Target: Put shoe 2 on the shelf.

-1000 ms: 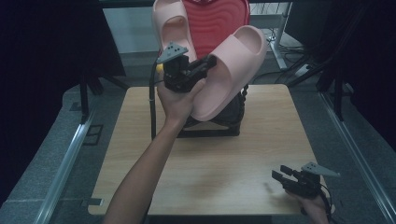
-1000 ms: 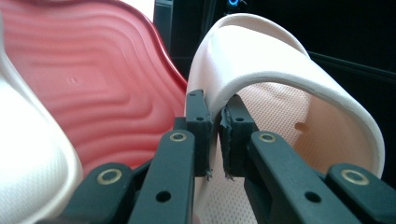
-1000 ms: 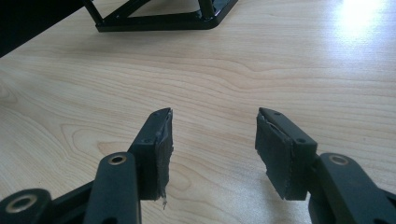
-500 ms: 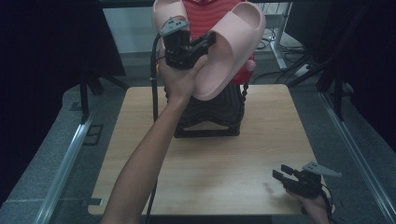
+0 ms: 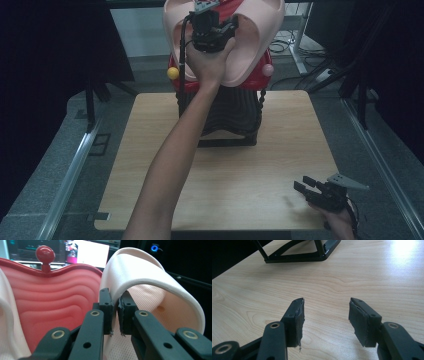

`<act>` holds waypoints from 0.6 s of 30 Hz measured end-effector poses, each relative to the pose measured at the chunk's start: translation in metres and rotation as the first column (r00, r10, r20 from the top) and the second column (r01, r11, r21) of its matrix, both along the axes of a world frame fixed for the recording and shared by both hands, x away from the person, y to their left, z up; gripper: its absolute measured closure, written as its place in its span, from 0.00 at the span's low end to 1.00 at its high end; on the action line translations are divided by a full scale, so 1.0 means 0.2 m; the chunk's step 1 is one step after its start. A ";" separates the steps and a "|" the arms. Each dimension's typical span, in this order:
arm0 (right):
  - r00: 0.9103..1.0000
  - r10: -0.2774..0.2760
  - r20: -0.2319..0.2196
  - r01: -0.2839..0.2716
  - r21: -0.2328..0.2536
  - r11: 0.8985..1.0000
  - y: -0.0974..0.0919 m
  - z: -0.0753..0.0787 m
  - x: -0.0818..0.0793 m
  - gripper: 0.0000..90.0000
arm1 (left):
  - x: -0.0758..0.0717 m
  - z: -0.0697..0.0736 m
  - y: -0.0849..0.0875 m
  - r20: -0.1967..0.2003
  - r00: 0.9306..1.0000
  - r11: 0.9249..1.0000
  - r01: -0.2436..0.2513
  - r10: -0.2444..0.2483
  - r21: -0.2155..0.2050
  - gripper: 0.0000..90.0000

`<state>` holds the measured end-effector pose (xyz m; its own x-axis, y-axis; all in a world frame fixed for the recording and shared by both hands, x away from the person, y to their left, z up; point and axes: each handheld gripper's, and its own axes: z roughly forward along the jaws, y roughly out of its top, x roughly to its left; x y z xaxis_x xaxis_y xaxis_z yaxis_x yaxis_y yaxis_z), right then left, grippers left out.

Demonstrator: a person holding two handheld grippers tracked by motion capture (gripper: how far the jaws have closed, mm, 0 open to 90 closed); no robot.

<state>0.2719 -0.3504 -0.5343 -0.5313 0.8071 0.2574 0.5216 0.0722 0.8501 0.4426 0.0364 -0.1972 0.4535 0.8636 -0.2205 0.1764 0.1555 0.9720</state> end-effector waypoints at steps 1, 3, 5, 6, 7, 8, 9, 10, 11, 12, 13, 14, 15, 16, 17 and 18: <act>1.000 0.000 0.000 0.000 0.000 1.000 0.00 0.00 0.00 0.52 | 0.00 0.00 0.00 0.000 1.000 1.000 0.000 0.000 0.000 0.92; 1.000 -0.001 0.000 0.001 0.000 1.000 0.00 0.00 0.00 0.52 | 0.03 -0.01 -0.01 0.002 1.000 1.000 -0.025 0.025 -0.016 0.92; 1.000 -0.001 0.004 0.001 -0.001 1.000 0.01 0.00 0.00 0.52 | 0.08 -0.02 -0.03 0.007 0.998 0.998 -0.058 0.058 -0.023 0.92; 1.000 0.000 0.002 0.000 -0.001 1.000 0.01 0.00 0.00 0.52 | 0.09 -0.02 -0.03 0.007 0.998 0.998 -0.066 0.066 -0.024 0.92; 1.000 0.000 0.000 0.000 0.001 1.000 0.01 0.00 0.00 0.52 | 0.10 -0.02 -0.04 0.006 0.997 0.997 -0.073 0.073 -0.027 0.92; 1.000 0.000 0.000 0.000 0.001 1.000 0.01 0.00 0.00 0.52 | 0.10 -0.02 -0.04 0.006 0.997 0.997 -0.073 0.073 -0.027 0.92; 1.000 0.001 -0.002 -0.001 0.000 1.000 0.01 0.00 0.00 0.52 | 0.11 -0.02 -0.04 0.005 0.997 0.996 -0.079 0.080 -0.026 0.92; 1.000 0.002 -0.003 -0.002 -0.001 1.000 0.01 0.00 0.00 0.52 | 0.13 -0.03 -0.05 0.003 0.996 0.995 -0.089 0.089 -0.034 0.92; 1.000 0.000 -0.002 0.000 -0.001 1.000 0.01 0.00 0.00 0.52 | 0.14 -0.03 -0.05 0.002 0.995 0.995 -0.097 0.097 -0.038 0.92; 1.000 0.000 -0.003 0.000 -0.001 1.000 0.01 0.00 0.00 0.52 | 0.15 -0.03 -0.04 0.000 0.994 0.994 -0.105 0.105 -0.043 0.91; 1.000 0.002 -0.003 -0.002 -0.002 1.000 0.01 0.00 0.00 0.52 | 0.15 -0.03 -0.04 0.000 0.994 0.994 -0.105 0.105 -0.043 0.91; 1.000 0.000 -0.002 0.000 0.000 1.000 0.01 -0.01 0.00 0.52 | 0.17 -0.04 -0.04 -0.004 0.992 0.991 -0.125 0.125 -0.043 0.91; 1.000 -0.001 -0.003 0.001 0.000 1.000 0.01 -0.01 0.00 0.52 | 0.17 -0.04 -0.04 -0.007 0.991 0.990 -0.133 0.133 -0.041 0.91; 1.000 -0.002 -0.004 0.002 0.002 1.000 0.01 0.00 0.00 0.52 | 0.18 -0.05 -0.04 -0.010 0.990 0.989 -0.138 0.138 -0.042 0.91; 1.000 -0.002 -0.003 0.002 0.003 1.000 0.01 0.00 0.00 0.52 | 0.18 -0.05 -0.04 -0.011 0.990 0.989 -0.143 0.143 -0.040 0.91; 1.000 0.000 -0.004 0.000 -0.001 1.000 0.01 0.00 0.00 0.52 | 0.19 -0.05 -0.04 -0.011 0.989 0.988 -0.148 0.148 -0.036 0.90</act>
<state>0.2716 -0.3487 -0.5347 -0.5302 0.8074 0.2588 0.5250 0.0730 0.8480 0.4799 0.0278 -0.2081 0.3192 0.9123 -0.2565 0.1564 0.2162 0.9637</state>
